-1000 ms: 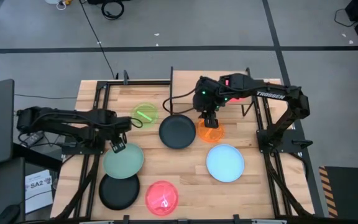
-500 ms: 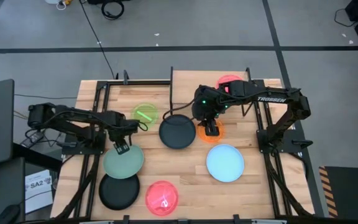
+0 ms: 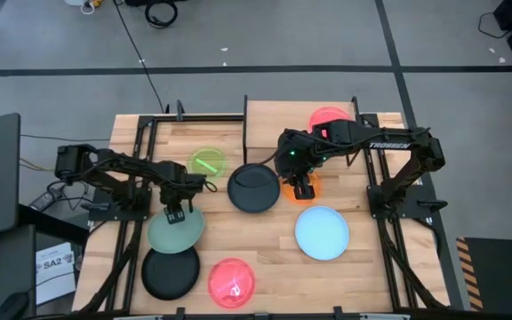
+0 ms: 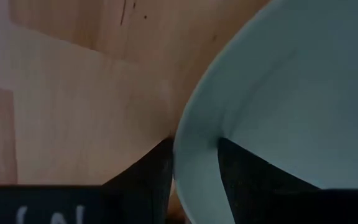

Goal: Place and stack plates onto a shelf
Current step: Put the left blue plate on the shelf

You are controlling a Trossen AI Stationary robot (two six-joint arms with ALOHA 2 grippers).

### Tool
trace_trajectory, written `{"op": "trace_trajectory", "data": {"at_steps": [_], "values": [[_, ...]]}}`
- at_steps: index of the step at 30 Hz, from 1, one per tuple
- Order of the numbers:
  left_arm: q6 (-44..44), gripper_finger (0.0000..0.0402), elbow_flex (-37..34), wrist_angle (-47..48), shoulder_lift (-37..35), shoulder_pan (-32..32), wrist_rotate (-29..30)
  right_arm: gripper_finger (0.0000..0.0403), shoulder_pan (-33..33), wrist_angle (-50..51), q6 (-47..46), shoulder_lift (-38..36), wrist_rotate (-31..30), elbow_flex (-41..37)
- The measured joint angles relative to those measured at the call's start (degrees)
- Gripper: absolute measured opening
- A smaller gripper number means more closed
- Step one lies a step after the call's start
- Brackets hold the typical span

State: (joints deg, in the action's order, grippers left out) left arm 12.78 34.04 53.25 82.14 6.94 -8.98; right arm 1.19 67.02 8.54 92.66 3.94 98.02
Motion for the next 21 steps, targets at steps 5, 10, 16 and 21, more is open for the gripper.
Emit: {"op": "trace_trajectory", "data": {"at_steps": [5,10,16,21], "values": [[-0.06,0.0109,0.00,-0.02,-0.02,0.02,-0.02,0.0150,0.00,-0.08,0.00,0.00,-0.06,0.00],[-0.18,0.0087,0.00,0.03,-0.02,0.02,-0.15,0.0151,0.00,-0.11,0.00,0.00,-0.06,0.00],[-0.19,0.0063,0.00,0.07,-0.04,0.02,-0.30,0.0151,0.00,-0.11,0.00,0.00,-0.04,0.00],[-0.20,0.0049,0.02,0.24,-0.08,0.02,-0.43,0.0151,0.00,0.62,1.05,0.00,-0.06,0.02]]}}
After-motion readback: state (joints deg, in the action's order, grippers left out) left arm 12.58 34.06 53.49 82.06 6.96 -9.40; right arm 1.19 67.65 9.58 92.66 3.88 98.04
